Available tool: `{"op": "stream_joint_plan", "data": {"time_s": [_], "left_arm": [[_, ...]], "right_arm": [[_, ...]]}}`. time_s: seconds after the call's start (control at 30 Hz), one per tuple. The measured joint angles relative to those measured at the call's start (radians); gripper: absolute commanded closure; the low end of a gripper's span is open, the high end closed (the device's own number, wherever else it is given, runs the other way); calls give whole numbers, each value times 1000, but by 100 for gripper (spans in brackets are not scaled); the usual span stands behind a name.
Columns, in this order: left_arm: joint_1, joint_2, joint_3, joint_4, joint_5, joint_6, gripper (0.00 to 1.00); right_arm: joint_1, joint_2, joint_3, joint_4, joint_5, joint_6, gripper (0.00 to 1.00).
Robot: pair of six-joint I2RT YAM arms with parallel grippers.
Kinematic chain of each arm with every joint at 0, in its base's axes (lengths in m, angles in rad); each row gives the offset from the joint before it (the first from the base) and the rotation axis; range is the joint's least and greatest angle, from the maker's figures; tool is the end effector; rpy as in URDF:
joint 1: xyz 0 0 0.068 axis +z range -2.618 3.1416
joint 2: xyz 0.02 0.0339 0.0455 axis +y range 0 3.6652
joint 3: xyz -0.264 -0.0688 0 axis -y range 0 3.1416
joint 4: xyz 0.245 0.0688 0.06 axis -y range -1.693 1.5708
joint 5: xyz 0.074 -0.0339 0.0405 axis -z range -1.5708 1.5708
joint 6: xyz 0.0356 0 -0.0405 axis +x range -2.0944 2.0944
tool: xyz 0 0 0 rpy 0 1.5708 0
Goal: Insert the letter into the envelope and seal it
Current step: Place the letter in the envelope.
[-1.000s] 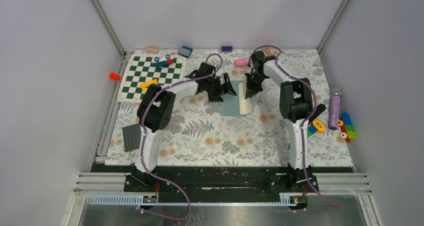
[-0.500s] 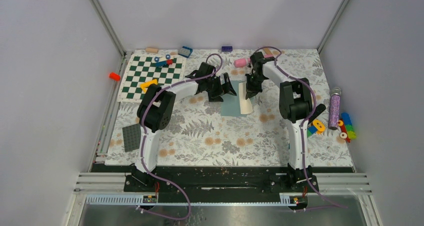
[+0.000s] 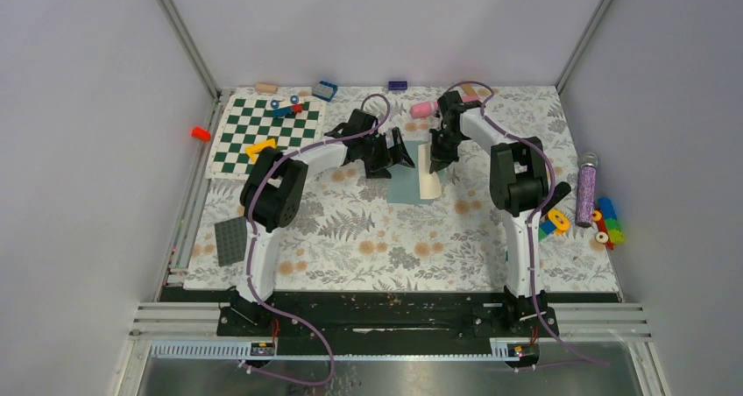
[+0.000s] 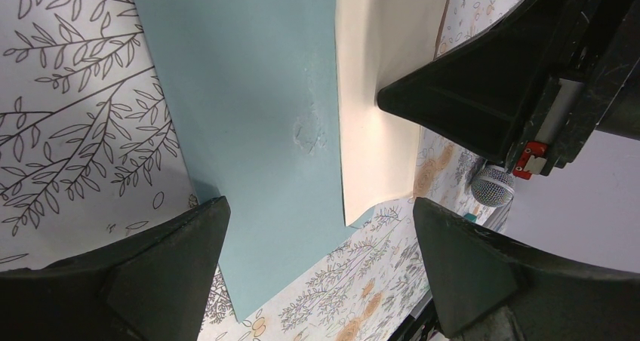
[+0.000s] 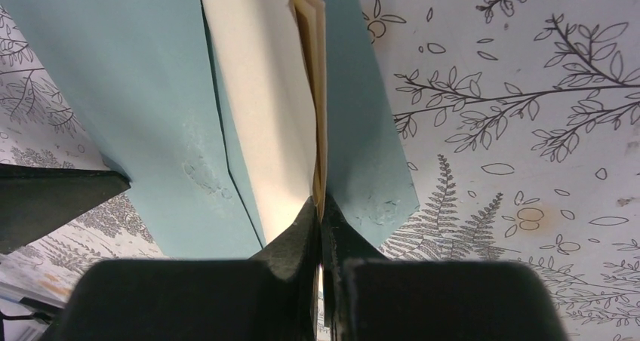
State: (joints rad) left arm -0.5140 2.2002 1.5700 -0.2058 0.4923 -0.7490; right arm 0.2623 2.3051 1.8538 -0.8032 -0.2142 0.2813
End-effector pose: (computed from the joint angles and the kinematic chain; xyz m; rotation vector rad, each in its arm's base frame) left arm 0.4091 -0.2503 0.1528 -0.0552 2.6165 -1.1201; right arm 0.4591 0.1311 0.1532 -0.0219 2.8654 0.4194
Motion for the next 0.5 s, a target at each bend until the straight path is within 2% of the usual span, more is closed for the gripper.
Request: {"op": "stream_joint_plan", "data": {"time_s": [0.5], "left_arm": [[0,0,0,1,0,0,1]], "right_arm": [[3,-4,0,12,-16,5,100]]}}
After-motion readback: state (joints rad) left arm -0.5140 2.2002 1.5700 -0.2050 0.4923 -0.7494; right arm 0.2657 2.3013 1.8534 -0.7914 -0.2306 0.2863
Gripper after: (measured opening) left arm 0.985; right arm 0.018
